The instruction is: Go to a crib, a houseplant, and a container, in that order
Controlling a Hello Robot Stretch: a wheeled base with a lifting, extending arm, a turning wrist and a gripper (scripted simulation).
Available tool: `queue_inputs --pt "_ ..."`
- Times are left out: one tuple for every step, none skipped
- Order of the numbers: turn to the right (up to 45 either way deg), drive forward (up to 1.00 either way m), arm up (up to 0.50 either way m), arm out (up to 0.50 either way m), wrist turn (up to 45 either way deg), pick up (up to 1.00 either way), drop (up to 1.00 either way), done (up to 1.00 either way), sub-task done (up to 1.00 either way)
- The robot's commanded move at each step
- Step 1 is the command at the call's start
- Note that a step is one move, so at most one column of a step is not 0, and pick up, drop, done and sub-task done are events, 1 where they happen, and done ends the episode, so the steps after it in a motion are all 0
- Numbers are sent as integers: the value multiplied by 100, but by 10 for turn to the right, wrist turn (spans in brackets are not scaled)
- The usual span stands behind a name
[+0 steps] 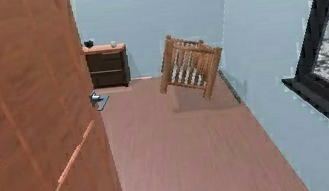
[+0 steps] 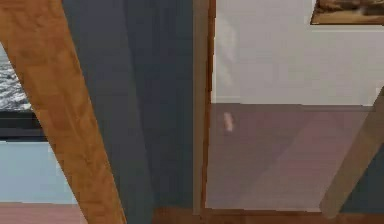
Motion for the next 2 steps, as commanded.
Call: queue_inputs --pt "0 40 0 0 0 0 0 0 0" --pt "150 0 0 0 0 0 0 0 0"
